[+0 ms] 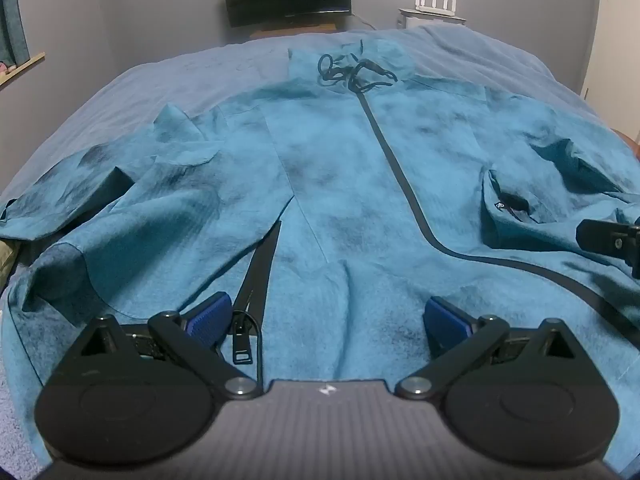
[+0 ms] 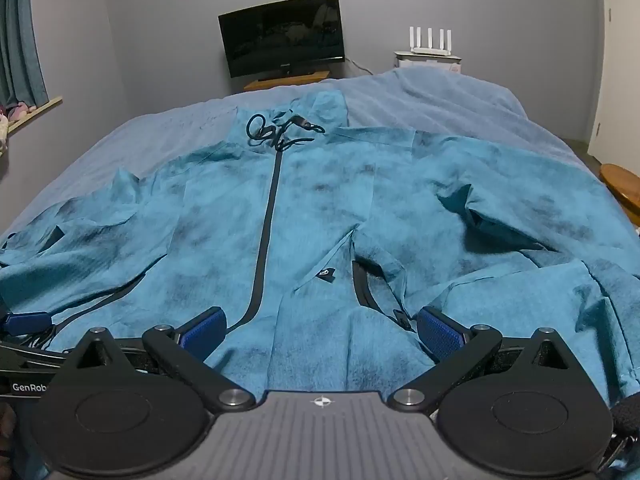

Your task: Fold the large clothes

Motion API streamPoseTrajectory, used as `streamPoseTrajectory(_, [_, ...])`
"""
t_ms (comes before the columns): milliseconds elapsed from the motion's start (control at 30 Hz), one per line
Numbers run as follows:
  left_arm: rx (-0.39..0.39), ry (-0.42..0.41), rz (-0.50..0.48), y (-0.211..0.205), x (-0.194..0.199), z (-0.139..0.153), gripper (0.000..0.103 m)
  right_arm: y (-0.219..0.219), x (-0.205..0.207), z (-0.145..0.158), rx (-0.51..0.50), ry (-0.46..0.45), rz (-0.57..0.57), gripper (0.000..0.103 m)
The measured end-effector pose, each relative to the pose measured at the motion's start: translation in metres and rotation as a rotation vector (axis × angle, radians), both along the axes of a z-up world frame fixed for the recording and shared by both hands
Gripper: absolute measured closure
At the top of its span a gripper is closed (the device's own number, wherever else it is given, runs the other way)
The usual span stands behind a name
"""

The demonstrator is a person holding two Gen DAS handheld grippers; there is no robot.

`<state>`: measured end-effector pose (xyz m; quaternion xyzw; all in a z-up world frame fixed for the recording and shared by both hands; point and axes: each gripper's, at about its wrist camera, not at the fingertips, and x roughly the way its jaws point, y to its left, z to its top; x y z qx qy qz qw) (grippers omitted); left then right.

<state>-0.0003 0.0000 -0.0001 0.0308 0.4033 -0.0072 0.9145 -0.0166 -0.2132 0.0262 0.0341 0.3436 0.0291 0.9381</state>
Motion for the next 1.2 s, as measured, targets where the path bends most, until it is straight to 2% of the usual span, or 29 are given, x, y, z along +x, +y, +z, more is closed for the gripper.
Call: streamPoseTrajectory(1200, [0.003,-0.001,-0.001,0.0,-0.0002,0.0001,0.0,0.0005,0.0021,0.0023,0.003,0.007,0.001,0.0])
